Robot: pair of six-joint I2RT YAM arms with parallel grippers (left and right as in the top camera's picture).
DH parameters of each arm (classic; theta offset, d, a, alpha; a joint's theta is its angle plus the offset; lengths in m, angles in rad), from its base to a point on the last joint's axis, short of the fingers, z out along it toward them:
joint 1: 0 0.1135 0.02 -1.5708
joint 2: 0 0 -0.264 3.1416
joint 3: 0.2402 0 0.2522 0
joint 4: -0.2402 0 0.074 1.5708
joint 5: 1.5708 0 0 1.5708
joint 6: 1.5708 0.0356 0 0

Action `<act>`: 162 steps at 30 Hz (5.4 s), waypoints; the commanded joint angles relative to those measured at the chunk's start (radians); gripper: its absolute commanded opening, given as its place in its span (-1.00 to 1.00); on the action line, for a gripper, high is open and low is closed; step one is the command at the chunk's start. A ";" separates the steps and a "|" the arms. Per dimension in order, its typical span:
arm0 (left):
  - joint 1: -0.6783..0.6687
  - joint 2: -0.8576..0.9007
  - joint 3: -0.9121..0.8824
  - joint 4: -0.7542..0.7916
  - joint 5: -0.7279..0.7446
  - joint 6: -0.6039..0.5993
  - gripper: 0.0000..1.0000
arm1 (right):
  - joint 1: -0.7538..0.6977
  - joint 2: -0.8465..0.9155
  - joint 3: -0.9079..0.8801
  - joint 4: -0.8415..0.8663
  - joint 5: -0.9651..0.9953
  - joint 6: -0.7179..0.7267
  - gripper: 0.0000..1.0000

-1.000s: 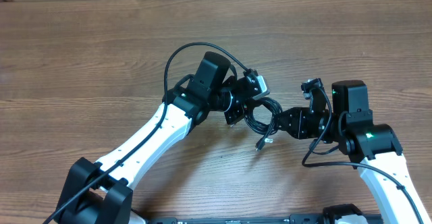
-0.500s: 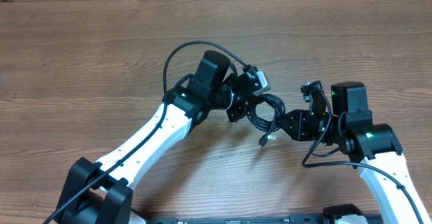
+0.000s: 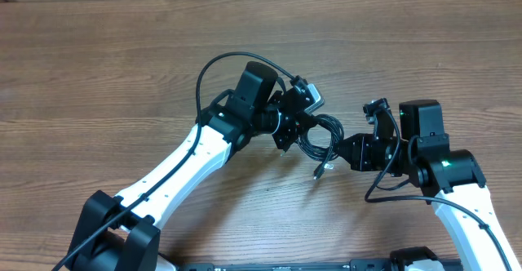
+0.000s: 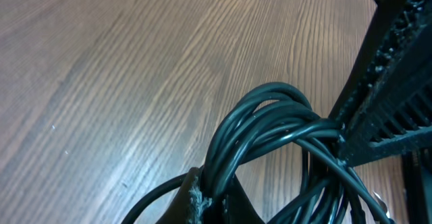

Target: Untangle cables

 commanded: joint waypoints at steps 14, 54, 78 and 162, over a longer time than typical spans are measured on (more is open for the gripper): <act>0.160 -0.006 0.016 0.095 0.161 -0.261 -0.92 | 0.003 0.002 0.021 -0.206 0.388 0.195 -0.39; 0.048 -0.006 0.016 -0.100 0.113 0.068 -0.92 | 0.097 0.002 0.022 0.034 -0.010 0.096 -0.65; 0.048 -0.006 0.016 -0.097 0.140 0.056 -0.92 | 0.174 0.055 0.020 0.038 0.232 0.104 -0.77; 0.121 -0.006 0.016 -0.175 0.327 -0.018 -0.92 | 0.174 0.087 0.021 0.096 0.084 -0.005 -0.66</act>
